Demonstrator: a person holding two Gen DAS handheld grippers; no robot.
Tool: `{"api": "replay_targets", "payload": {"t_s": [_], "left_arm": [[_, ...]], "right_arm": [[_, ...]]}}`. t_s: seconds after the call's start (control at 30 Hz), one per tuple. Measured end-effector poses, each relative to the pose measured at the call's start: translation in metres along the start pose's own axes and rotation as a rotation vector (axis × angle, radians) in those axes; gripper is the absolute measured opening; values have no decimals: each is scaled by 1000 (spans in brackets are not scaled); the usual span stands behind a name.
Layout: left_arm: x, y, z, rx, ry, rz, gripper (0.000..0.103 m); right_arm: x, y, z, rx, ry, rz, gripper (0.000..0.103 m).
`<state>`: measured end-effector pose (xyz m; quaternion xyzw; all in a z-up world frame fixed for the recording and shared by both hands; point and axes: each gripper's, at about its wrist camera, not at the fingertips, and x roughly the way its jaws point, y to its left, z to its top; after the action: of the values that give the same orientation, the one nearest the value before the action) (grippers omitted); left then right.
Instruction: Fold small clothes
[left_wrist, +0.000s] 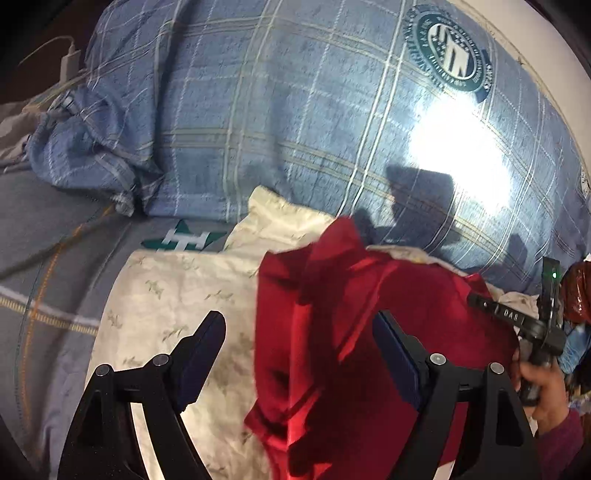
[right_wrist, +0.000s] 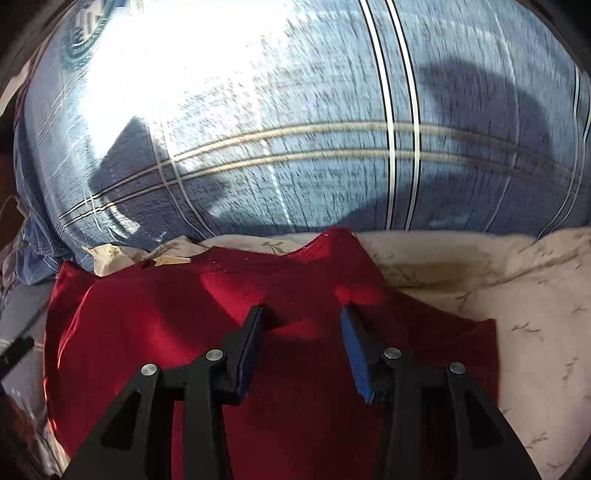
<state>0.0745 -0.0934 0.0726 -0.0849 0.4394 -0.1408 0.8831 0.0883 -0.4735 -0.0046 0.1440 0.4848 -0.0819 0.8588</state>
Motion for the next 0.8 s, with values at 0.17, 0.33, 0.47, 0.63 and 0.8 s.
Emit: {"api": "replay_targets", "payload": {"t_s": [0.17,0.33,0.47,0.63,0.8], "left_arm": [[-15,8,-27,-17,29,16,82],[-27,1,-62,16,41,35,82],[-29,-8,-83,37,72,68,81],[-27,-5,-87,15,53,125,83],[-24,1,-89,-22,23,113,83]], "right_arm": [[-55,-1,-19,-7,-74,55,49],[-100,-1,-55,-77,-90,52,49],[-78,-5,-83,-155,-7,-99,46],[-92,-6,-80,-84,-33,-70,49],[-100,43,-67,-152,-68,77,49]]}}
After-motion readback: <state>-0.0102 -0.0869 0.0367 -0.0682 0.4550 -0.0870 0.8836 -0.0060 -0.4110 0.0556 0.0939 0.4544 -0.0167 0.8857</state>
